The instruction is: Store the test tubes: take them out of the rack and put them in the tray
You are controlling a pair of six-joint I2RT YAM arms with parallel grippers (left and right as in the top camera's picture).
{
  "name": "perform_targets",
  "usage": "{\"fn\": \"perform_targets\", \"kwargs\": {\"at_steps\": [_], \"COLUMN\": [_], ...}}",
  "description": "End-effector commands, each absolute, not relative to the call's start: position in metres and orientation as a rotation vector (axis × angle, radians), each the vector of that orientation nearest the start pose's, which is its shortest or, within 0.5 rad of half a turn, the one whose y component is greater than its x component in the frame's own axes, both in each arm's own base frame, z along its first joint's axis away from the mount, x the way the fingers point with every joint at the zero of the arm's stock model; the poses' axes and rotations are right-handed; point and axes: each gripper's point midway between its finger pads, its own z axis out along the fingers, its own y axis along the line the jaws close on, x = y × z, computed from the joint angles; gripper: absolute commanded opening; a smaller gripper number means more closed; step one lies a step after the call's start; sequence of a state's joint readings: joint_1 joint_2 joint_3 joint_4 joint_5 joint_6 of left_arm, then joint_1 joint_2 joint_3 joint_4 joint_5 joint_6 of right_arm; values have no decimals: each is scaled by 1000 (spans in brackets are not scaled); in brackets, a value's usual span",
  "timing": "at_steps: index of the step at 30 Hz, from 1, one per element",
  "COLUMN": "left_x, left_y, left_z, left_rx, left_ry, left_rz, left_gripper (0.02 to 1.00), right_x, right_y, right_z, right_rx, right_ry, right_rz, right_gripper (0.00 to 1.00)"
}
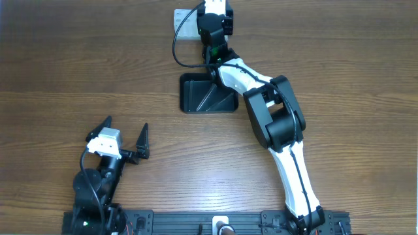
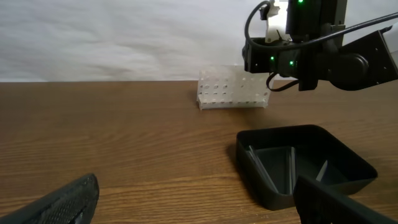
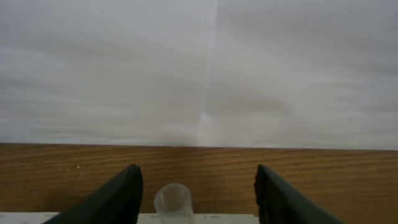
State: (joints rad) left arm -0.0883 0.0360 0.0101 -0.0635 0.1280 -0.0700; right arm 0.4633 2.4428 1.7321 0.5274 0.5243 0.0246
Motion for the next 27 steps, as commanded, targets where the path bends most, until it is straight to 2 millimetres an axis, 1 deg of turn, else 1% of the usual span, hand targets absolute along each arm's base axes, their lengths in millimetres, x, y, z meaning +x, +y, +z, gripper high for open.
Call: {"fn": "perform_targets", "kwargs": {"at_steps": [1, 8, 14, 19, 23, 27], "left_x": [243, 243, 243, 243, 243, 243], "left_y": [-44, -44, -44, -44, -44, -44], "left_z": [154, 155, 155, 155, 155, 155], "left_rx": [133, 133, 133, 133, 133, 133], "left_ry": [1655, 1654, 1654, 1654, 1654, 1654], "left_rz": [-219, -219, -219, -219, -219, -219], "left_gripper": [996, 1000, 998, 998, 996, 998], "right_x": [640, 640, 640, 639, 639, 639], "right_y": [225, 225, 227, 228, 228, 232], "right_z": [128, 127, 125, 120, 118, 114], "right_rx": [-12, -13, -16, -22, 5, -13], "right_ry": [1722, 1724, 1727, 1736, 1741, 1748], "right_rz": [-66, -67, -67, -67, -42, -22], "right_gripper": [522, 402, 391, 384, 382, 373]}}
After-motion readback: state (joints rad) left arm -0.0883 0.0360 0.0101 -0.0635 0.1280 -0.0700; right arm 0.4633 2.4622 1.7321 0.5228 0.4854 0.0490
